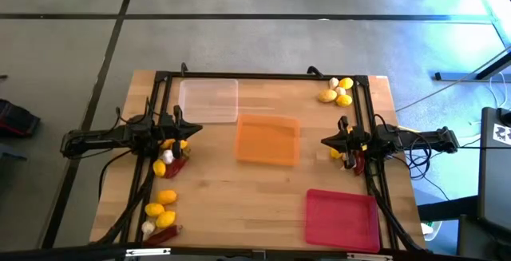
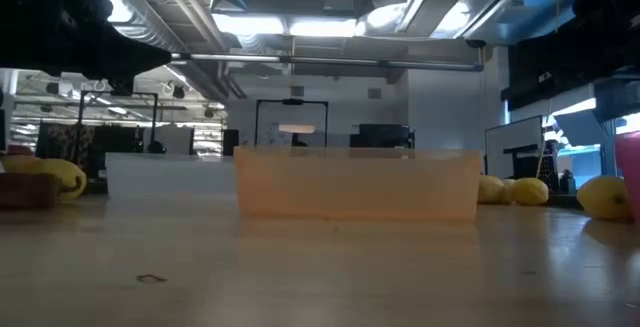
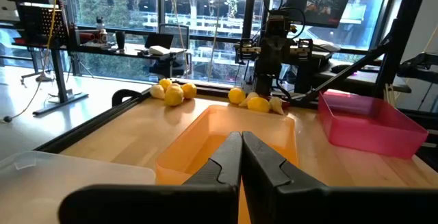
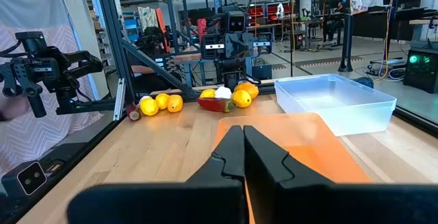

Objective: Sort produce into baskets

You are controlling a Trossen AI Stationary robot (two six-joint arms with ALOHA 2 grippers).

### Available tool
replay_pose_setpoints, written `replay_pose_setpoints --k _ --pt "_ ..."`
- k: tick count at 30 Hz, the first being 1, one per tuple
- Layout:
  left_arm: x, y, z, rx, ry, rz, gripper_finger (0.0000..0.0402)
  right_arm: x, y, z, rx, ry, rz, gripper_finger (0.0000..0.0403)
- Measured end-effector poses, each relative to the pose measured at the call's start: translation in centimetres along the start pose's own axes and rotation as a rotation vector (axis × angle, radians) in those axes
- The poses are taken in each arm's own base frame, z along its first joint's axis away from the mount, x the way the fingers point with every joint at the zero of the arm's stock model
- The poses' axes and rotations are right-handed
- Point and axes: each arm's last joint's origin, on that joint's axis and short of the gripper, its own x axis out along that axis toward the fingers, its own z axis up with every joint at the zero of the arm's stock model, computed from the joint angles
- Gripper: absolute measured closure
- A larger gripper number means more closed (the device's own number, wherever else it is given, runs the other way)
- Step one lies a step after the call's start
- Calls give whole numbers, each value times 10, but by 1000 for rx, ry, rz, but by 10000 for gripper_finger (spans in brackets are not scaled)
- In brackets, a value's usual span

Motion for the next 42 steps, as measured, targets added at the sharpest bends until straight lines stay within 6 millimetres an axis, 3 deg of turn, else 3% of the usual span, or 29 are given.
replay_pose_setpoints --k 11,17,33,42 --pt "0 0 0 -3 0 0 398 0 -1 1 1 -11 -23 398" --pt "0 0 2 -217 -26 4 398 0 -1 1 1 -8 -34 398" --pt "-1 2 10 -168 -113 85 398 0 -4 2 3 -27 -149 398" --pt "-1 2 10 -249 -116 80 398 0 -3 1 16 -22 -111 398"
